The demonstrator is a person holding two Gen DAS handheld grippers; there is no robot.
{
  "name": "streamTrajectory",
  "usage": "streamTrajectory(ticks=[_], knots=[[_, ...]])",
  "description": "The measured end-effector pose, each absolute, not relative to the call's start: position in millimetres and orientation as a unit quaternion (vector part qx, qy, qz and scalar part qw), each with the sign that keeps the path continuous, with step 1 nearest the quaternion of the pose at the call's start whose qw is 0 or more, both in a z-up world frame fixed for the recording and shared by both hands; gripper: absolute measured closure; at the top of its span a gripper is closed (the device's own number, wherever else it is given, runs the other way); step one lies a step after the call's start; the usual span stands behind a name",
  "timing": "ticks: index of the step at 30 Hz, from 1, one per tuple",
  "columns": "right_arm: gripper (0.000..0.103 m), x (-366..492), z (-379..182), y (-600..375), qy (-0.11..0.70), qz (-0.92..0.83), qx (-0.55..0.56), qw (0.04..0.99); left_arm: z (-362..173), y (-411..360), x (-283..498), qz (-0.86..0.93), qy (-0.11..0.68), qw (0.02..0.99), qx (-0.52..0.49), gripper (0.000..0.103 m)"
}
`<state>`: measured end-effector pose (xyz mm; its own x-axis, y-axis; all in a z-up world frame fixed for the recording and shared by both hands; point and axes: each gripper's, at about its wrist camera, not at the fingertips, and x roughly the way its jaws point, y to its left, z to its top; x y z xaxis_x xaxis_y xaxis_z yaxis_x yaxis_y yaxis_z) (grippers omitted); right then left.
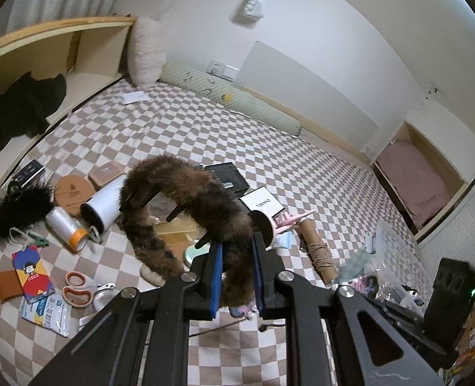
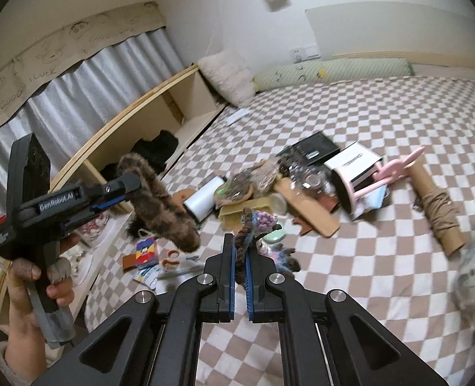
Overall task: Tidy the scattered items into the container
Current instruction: 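Carry the furry strip and keychain in both tools toward the clear container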
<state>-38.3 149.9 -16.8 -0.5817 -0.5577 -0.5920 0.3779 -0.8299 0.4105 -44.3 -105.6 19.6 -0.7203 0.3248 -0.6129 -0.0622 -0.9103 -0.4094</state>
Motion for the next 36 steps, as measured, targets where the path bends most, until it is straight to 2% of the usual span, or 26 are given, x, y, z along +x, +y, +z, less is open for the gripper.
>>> streamTrajectory(ticks=[10, 19, 36], knots=[[0.097, -33, 36, 181, -0.12, -0.908, 0.323, 0.24, 32, -87, -43, 0.917, -0.166, 0.123, -0.342, 0.086], [0.097, -29, 62, 198, -0.116, -0.924, 0.299, 0.209, 43, -76, -41, 0.921, -0.16, 0.134, -0.328, 0.086], [0.097, -3, 124, 262, -0.133, -0.954, 0.227, 0.143, 67, -17, -25, 0.935, -0.096, 0.182, -0.288, 0.086]])
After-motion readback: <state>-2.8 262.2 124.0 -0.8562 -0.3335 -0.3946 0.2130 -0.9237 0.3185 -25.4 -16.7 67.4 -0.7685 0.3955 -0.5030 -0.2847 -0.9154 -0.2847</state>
